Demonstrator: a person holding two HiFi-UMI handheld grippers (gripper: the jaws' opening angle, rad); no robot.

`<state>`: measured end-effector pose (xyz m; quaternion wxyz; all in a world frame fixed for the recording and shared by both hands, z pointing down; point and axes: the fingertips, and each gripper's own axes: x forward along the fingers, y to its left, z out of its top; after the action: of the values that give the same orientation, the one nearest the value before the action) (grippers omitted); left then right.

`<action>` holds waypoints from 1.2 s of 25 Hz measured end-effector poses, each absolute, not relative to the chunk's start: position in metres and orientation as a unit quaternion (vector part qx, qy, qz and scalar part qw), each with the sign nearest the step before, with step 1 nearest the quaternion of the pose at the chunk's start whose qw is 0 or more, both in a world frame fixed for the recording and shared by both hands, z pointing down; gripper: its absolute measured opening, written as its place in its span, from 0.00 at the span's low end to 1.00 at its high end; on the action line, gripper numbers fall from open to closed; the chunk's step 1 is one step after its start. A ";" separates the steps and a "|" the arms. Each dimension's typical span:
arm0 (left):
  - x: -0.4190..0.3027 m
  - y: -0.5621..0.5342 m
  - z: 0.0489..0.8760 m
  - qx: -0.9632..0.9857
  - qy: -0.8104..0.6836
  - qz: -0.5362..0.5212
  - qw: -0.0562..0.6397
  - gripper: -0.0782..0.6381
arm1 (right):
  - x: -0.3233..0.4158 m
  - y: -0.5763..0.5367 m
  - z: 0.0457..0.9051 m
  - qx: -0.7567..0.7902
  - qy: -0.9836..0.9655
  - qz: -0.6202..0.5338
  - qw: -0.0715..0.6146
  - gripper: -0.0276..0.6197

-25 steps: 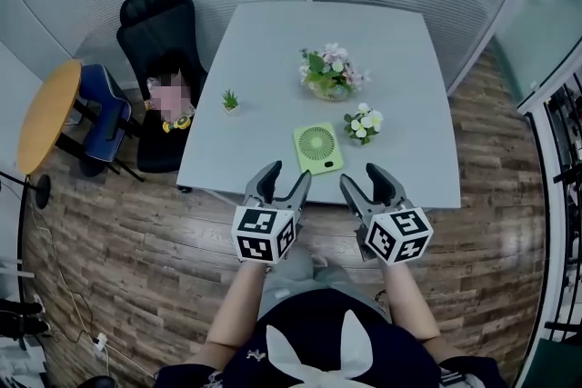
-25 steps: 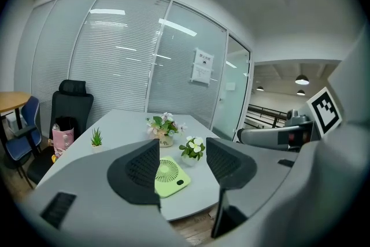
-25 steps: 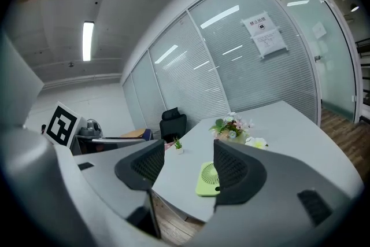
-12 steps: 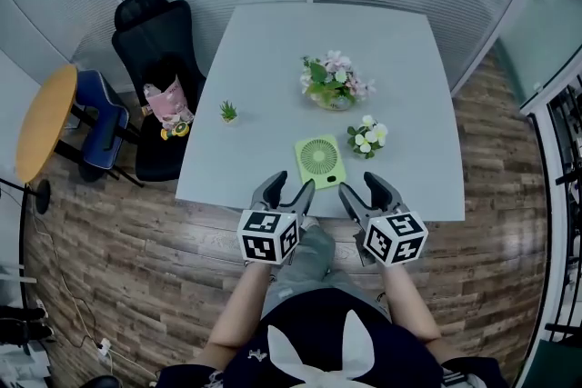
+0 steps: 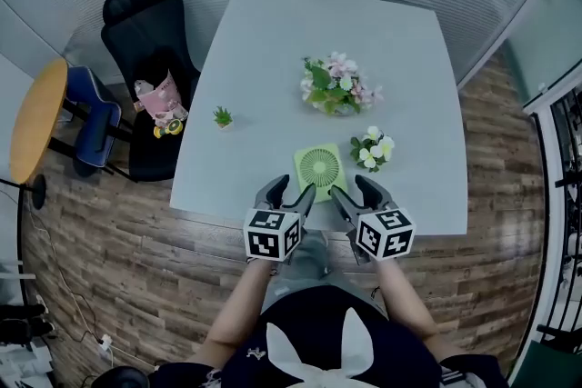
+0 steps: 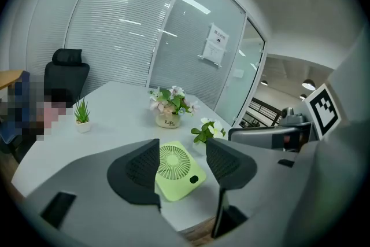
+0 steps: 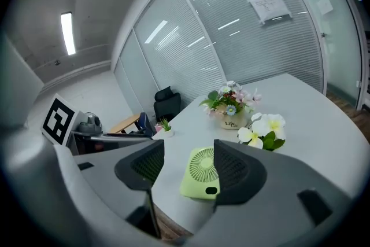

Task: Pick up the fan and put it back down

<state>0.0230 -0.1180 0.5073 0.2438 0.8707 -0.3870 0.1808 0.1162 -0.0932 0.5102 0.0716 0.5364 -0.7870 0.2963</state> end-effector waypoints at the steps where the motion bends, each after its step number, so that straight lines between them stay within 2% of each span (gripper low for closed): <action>1: 0.023 -0.121 0.512 0.869 -0.387 0.183 0.248 0.45 | 0.116 -0.096 0.515 0.535 -0.786 0.300 0.075 0.44; 30: 0.025 -0.148 0.627 0.827 -0.356 0.253 0.354 0.45 | 0.129 -0.130 0.640 0.521 -0.732 0.418 0.138 0.44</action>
<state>0.0250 -0.1477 0.6271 0.3540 0.8271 -0.3558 0.2531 0.1295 -0.1295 0.6405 0.1376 0.5205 -0.7316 0.4181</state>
